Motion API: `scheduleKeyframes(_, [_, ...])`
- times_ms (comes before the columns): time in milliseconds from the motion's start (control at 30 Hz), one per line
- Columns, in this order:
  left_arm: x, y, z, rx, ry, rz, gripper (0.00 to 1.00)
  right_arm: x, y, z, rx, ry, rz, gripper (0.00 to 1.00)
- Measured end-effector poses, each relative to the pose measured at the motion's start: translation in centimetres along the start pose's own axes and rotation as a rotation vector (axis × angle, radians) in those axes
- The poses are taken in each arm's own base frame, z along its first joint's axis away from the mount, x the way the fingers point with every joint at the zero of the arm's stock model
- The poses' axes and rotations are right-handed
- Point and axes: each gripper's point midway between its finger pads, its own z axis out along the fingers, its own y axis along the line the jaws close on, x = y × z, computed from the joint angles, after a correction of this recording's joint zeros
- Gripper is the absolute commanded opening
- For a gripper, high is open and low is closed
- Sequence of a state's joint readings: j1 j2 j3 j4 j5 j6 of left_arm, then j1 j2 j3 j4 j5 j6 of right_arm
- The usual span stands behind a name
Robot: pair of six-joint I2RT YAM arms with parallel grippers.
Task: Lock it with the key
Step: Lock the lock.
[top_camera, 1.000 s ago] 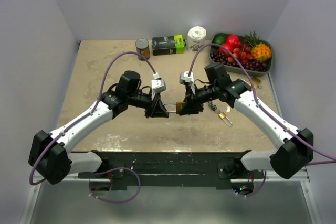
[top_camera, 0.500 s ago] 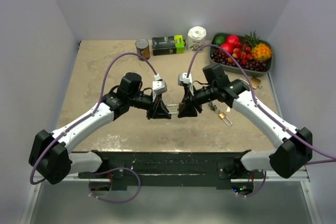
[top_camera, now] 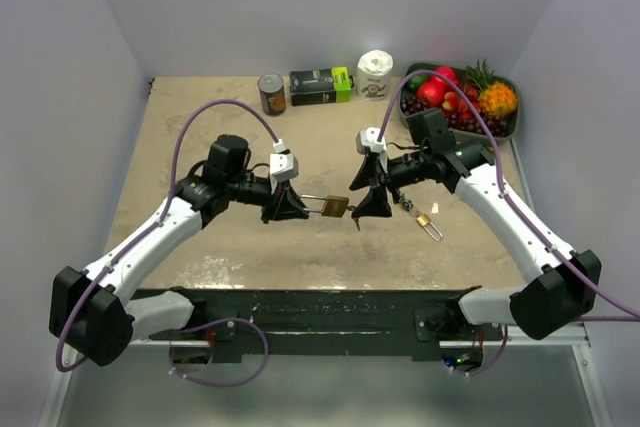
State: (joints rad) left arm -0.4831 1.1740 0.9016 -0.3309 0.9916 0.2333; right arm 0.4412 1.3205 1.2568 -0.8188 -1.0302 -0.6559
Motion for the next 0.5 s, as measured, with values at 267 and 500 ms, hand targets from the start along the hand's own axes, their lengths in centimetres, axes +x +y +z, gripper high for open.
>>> scheduleKeyframes(267, [0.4, 0.0, -0.6, -0.009, 0.017, 0.006, 0.0, 0.4, 0.1, -0.2, 0.003, 0.018, 0.007, 0.63])
scheduleKeyframes(500, [-0.3, -0.2, -0.8, -0.014, -0.002, 0.011, 0.0, 1.1, -0.2, 0.2, 0.017, 0.011, 0.032, 0.67])
